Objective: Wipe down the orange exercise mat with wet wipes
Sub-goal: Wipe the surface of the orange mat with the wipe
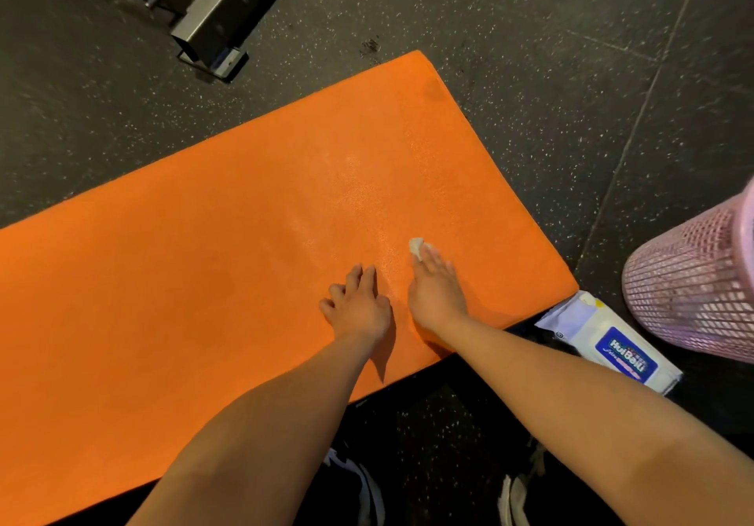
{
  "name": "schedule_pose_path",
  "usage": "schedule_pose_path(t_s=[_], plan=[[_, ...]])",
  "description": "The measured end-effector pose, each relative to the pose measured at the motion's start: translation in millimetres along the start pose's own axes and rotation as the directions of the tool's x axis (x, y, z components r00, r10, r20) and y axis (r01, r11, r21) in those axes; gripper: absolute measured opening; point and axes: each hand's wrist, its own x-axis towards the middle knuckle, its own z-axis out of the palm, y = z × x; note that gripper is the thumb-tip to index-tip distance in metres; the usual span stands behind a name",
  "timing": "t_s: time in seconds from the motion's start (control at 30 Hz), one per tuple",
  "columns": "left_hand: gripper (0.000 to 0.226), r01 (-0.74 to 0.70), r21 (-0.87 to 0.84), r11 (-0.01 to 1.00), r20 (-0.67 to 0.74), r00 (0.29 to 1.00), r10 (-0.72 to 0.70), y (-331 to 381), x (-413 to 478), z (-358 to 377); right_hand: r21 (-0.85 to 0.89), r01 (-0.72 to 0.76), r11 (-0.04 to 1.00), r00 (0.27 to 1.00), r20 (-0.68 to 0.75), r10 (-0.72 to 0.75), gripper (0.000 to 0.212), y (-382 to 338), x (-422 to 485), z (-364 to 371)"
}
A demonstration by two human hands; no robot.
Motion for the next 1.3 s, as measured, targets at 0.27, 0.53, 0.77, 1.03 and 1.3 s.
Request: schedule_pose_path(t_s=[0.27, 0.53, 0.77, 1.03, 1.3], plan=[[0.046, -0.077, -0.060, 0.995, -0.109, 0.992, 0.070, -4, 12, -8, -0.101, 0.142, 0.985, 0.988, 0.075, -0.134, 0.059, 2, 8, -1], [0.058, -0.057, -0.116, 0.992, 0.003, 0.998, 0.058, -2, 28, 0, 0.051, 0.173, 0.984, 0.978, 0.110, -0.178, 0.057, -27, 14, 4], [0.055, -0.095, -0.087, 0.992, -0.014, 0.995, 0.094, -11, 28, 5, -0.082, -0.006, 0.997, 1.000, -0.011, 0.006, 0.063, -1, 30, 0], [0.055, -0.130, -0.150, 0.980, -0.018, 0.992, 0.128, -17, 27, 6, -0.128, 0.177, 0.976, 0.980, 0.112, -0.163, 0.065, -25, 30, 5], [0.055, -0.137, -0.153, 0.979, -0.054, 0.990, 0.131, -16, 27, 8, -0.012, 0.040, 0.999, 0.997, 0.066, -0.040, 0.065, -28, 33, 0]])
